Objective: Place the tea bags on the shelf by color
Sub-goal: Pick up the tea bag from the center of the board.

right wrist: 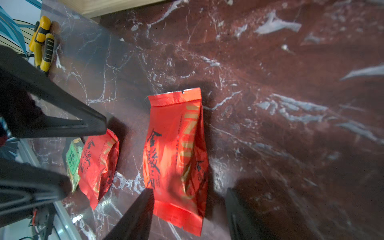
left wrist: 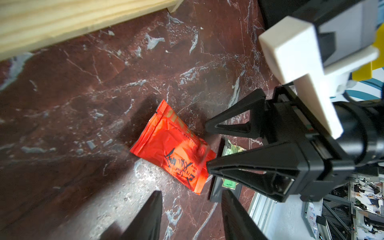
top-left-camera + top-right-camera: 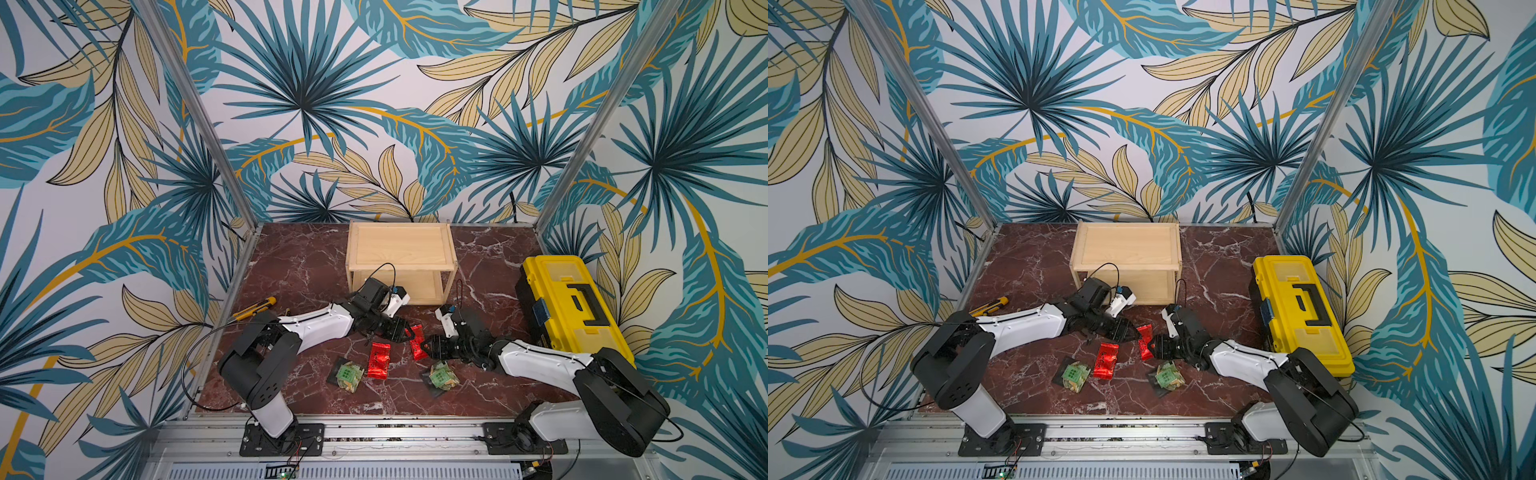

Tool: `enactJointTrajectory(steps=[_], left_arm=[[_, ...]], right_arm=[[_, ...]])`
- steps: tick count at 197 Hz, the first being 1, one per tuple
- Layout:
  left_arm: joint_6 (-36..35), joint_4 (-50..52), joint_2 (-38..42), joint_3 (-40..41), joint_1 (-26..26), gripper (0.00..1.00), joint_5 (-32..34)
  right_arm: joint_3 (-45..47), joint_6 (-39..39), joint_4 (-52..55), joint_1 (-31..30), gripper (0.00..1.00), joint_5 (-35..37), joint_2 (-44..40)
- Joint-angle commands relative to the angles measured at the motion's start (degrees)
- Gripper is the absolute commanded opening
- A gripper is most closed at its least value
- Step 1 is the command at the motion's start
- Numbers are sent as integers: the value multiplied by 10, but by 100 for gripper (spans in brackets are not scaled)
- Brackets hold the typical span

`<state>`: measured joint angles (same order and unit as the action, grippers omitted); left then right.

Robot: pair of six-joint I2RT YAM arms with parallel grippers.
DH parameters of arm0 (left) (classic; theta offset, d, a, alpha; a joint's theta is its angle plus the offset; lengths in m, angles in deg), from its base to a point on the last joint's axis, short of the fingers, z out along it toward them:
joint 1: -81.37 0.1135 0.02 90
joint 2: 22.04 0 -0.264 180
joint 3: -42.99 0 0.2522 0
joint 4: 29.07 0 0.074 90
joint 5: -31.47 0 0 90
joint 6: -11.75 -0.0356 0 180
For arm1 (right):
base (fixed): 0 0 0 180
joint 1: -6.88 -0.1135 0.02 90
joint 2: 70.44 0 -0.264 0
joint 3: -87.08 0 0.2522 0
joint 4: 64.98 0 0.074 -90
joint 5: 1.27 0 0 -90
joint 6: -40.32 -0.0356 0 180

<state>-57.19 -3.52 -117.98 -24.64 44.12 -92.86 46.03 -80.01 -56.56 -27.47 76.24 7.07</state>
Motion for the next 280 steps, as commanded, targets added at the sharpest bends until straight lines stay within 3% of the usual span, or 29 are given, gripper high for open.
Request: enactJointTrajectory(steps=[1,53,90,139,202,280], left_arm=[[1,-6,32,19,9,50,1],[6,12,93,36,28,51,29],[21,29,146,51,51,53,65],[17,36,168,58,61,57,78],[14,36,168,67,63,57,74],[12,36,171,66,63,58,76]], right_arm=[[-12,20,65,-18,66,76,-33],[-87,27,166,-113,84,246,-11],[-151,19,205,-163,85,298,59],[-209,1,247,-185,85,342,132],[-228,-17,245,-198,70,360,188],[-217,-20,237,-198,52,372,166]])
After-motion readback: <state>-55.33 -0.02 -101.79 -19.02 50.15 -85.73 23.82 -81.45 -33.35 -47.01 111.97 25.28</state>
